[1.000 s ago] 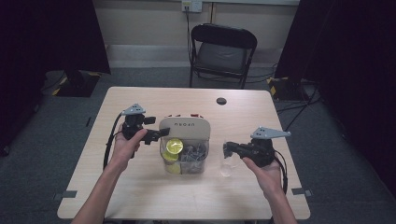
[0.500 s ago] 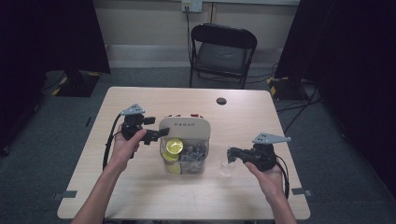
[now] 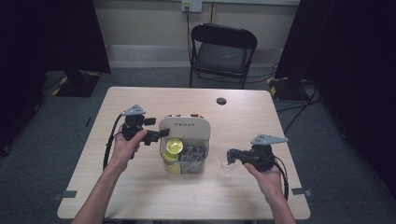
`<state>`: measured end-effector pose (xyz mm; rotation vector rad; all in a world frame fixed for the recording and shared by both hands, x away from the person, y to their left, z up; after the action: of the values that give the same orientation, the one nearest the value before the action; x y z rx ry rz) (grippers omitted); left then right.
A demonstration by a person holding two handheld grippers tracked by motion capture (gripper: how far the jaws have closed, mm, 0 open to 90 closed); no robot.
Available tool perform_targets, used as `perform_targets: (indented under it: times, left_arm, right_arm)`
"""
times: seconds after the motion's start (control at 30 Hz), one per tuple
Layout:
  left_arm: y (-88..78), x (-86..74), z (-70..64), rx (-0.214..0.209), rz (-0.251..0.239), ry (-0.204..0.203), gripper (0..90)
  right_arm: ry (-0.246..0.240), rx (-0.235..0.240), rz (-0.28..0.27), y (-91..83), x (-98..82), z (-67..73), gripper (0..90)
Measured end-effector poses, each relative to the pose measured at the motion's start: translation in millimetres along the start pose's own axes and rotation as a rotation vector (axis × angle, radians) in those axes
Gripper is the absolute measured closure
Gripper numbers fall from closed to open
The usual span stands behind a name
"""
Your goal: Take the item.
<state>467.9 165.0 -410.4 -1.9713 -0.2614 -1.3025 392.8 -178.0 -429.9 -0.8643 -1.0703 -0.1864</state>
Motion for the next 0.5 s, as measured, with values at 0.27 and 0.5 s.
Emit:
perform_targets:
  times: [0.27,0.5]
  left_arm:
    - [0.0,-0.1,0.1,-0.001,0.002,0.001,15.1]
    - [0.2,-0.2,0.4,-0.007,-0.002,0.003,15.0]
  right_arm:
    - [0.007,-0.01,0.024,6.0,-4.1,-1.3,86.1]
    - [0.008,-0.028,0.017,4.1,-3.2,-2.4,77.4]
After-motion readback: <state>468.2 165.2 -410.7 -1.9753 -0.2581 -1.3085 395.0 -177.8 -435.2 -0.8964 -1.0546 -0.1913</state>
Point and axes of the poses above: each handheld gripper's, and its own axes: y roughly forward along the jaws, x roughly out of its top, z roughly to its left, the point moved 5 cm from there along y, roughly forward along the jaws
